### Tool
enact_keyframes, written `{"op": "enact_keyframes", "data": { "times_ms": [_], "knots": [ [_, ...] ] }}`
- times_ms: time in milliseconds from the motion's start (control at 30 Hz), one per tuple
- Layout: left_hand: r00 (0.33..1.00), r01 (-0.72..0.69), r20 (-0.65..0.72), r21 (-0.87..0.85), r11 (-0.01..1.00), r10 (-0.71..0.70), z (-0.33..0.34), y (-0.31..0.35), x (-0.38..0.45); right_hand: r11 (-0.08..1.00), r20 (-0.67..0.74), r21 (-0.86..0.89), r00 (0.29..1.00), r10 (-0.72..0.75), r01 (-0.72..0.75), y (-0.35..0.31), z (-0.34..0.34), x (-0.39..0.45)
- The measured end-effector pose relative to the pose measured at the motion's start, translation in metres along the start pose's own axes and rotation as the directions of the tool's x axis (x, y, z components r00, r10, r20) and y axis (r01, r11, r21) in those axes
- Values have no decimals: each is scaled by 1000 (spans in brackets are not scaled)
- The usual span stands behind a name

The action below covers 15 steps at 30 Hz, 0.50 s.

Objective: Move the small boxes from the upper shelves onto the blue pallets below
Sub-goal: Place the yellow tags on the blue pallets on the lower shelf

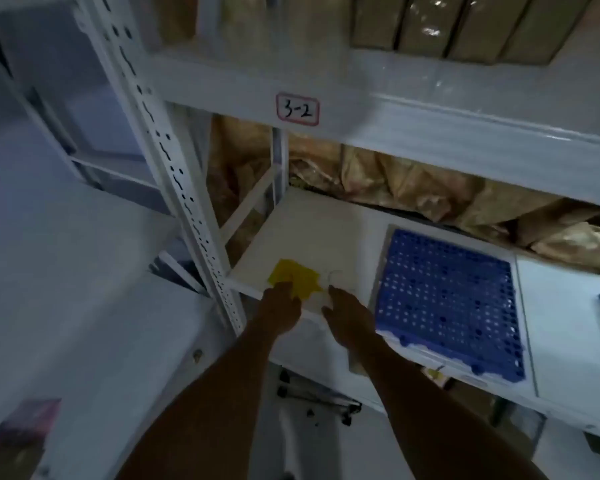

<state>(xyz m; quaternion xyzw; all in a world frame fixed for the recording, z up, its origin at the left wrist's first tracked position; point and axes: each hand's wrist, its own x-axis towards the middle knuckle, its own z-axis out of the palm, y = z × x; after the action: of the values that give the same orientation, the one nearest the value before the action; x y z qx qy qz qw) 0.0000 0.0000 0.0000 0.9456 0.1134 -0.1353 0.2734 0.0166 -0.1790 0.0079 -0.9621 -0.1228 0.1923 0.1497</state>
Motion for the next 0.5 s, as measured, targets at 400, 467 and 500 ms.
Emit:
{"op": "enact_keyframes", "data": {
  "times_ms": [400, 467, 500],
  "knots": [
    [869, 55, -334, -667, 743, -364, 27, 13, 14, 995, -157, -13, 983, -98, 98, 16, -14, 63],
    [844, 110, -206, -837, 536, -495, 19, 26, 11, 976, -208, 178, 974, -91, 129, 19, -28, 53],
    [868, 117, -122, -892, 437, -481, 16, 34, 8, 957, -251, 248, 964, -89, 153, 21, -34, 43]
  ]
}}
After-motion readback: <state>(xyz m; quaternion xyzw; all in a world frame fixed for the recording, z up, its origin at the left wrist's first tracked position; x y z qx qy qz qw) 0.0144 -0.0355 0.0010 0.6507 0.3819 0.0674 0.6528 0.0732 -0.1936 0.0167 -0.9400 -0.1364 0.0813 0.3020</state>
